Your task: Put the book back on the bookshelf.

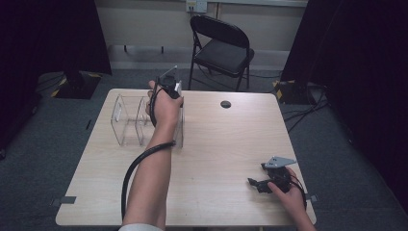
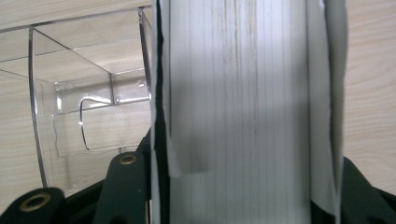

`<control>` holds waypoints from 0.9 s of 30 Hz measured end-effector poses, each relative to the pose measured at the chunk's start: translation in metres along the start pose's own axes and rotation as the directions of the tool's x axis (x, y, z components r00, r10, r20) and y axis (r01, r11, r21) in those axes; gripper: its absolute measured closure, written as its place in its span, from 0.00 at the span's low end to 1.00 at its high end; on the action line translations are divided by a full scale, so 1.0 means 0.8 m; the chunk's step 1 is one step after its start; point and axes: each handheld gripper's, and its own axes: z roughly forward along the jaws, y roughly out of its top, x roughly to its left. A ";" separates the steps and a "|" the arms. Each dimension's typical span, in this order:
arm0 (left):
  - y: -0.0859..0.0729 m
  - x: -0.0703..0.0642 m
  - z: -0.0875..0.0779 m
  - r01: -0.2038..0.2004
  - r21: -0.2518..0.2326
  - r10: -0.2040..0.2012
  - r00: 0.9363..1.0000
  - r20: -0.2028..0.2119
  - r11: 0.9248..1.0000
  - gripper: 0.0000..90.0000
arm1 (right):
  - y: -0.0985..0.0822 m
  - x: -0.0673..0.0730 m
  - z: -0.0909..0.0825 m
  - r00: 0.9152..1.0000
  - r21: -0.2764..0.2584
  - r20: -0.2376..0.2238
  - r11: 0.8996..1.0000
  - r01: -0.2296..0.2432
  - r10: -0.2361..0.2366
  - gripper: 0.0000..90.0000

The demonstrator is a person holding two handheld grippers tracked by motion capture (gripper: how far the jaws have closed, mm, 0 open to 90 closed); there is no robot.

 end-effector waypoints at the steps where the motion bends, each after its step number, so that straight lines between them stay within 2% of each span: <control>1: -0.001 0.000 -0.001 0.010 -0.006 -0.010 1.000 0.012 1.000 0.55 | 0.000 0.000 0.000 1.000 0.000 0.000 1.000 -0.001 0.001 0.14; 13: -0.013 0.010 -0.014 0.010 -0.050 -0.006 0.997 0.079 0.999 0.52 | 0.000 0.000 0.000 1.000 -0.001 0.001 1.000 -0.003 0.003 0.14; 27: -0.025 0.015 -0.026 0.003 -0.073 0.004 0.995 0.104 0.997 0.50 | 0.000 0.000 0.000 1.000 -0.001 0.002 1.000 -0.002 0.002 0.14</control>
